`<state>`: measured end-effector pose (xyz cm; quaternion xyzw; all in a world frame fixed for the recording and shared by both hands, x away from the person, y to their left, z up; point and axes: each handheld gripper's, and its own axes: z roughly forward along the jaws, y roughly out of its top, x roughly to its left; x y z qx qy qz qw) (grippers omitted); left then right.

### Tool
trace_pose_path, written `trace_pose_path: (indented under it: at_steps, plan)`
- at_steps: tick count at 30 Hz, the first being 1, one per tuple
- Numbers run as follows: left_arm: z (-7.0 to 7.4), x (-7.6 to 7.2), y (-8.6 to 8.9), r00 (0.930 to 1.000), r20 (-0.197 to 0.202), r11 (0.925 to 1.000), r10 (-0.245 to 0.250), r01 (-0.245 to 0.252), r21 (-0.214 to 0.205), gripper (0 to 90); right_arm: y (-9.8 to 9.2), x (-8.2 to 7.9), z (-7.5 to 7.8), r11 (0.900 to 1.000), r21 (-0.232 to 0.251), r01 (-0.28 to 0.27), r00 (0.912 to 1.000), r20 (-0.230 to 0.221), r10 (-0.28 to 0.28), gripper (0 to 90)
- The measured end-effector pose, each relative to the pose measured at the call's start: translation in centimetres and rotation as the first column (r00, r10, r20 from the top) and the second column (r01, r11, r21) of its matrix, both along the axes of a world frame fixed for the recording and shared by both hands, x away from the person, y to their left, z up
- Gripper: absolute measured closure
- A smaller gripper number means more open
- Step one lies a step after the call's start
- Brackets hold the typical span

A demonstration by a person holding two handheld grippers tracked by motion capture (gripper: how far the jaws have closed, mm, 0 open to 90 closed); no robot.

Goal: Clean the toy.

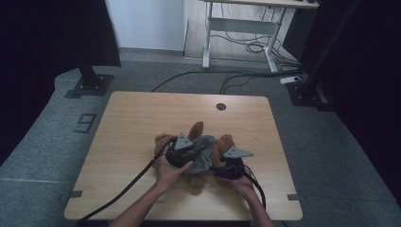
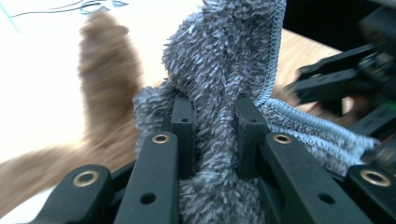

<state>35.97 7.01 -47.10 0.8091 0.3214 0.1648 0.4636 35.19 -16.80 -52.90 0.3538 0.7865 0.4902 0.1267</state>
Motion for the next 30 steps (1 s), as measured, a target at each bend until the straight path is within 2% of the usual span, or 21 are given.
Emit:
trace_pose_path:
  at_steps: [2,3,4,5,8,10,14,15,17,18,19,21,25,27,30]
  plan:
    - [-0.4,0.1,2.9,0.9993,-0.020,0.9984,0.030,-0.031,-0.048,73.7,0.0,0.0,0.0,1.0000,0.002,-0.004,1.0000,-0.001,0.004,46.7]
    - [-0.4,0.1,2.9,0.9993,-0.020,0.9984,0.030,-0.031,-0.048,73.6,0.0,0.0,0.0,1.0000,0.002,-0.004,1.0000,-0.001,0.004,46.7]
    - [-0.4,0.0,3.8,0.9993,-0.021,0.9972,0.031,-0.033,-0.067,73.7,0.1,-0.1,0.0,0.9999,-0.004,-0.012,0.9999,0.004,0.012,46.7]
    - [-0.3,-0.6,5.4,0.9992,-0.007,0.9945,0.038,-0.039,-0.097,73.9,0.1,-0.2,0.0,0.9999,-0.005,-0.014,0.9999,0.005,0.014,46.8]
    - [-0.2,-1.3,6.6,0.9986,0.015,0.9929,0.051,-0.049,-0.109,74.0,0.2,-0.3,0.0,0.9997,-0.012,-0.022,0.9996,0.016,0.022,46.9]
    - [-0.2,-1.7,8.0,0.9979,0.013,0.9882,0.064,-0.061,-0.140,74.0,0.2,-0.4,-0.1,0.9997,-0.010,-0.024,0.9995,0.019,0.025,46.9]
    - [-0.1,-2.1,10.5,0.9933,0.016,0.9806,0.115,-0.110,-0.162,74.0,0.1,-0.4,-0.1,0.9998,0.000,-0.021,0.9997,0.011,0.021,46.9]
    - [-0.3,-2.1,11.1,0.9915,0.009,0.9784,0.130,-0.126,-0.163,74.1,0.1,-0.3,-0.1,0.9997,0.004,-0.023,0.9997,0.008,0.023,46.9]
    - [-1.3,-1.7,13.0,0.9830,-0.017,0.9720,0.183,-0.183,-0.147,74.2,0.0,-0.2,-0.2,0.9997,0.014,-0.020,0.9998,0.003,0.020,46.9]
    - [-1.3,-1.7,13.0,0.9830,-0.017,0.9720,0.183,-0.183,-0.147,74.3,0.0,-0.2,-0.2,0.9997,0.014,-0.020,0.9998,0.003,0.020,46.9]
    - [-1.9,-1.5,13.7,0.9788,-0.031,0.9678,0.202,-0.205,-0.146,74.3,-0.1,-0.2,-0.2,0.9997,0.016,-0.020,0.9998,0.001,0.020,46.9]
    - [-3.1,-1.0,15.0,0.9709,-0.086,0.9575,0.223,-0.235,-0.167,74.4,-0.1,-0.1,-0.2,0.9996,0.019,-0.022,0.9998,-0.001,0.022,46.9]
    - [-4.9,-0.6,16.4,0.9549,-0.137,0.9525,0.263,-0.280,-0.120,74.8,-0.1,-0.1,-0.2,0.9995,0.020,-0.024,0.9997,0.000,0.024,46.9]
    - [-5.7,-0.3,16.9,0.9460,-0.159,0.9525,0.282,-0.296,-0.071,74.9,-0.1,-0.1,-0.2,0.9995,0.022,-0.024,0.9997,-0.001,0.024,46.9]
    - [-5.9,-0.2,17.2,0.9435,-0.168,0.9517,0.286,-0.300,-0.065,74.8,-0.2,-0.1,-0.3,0.9994,0.025,-0.024,0.9997,-0.002,0.024,46.9]
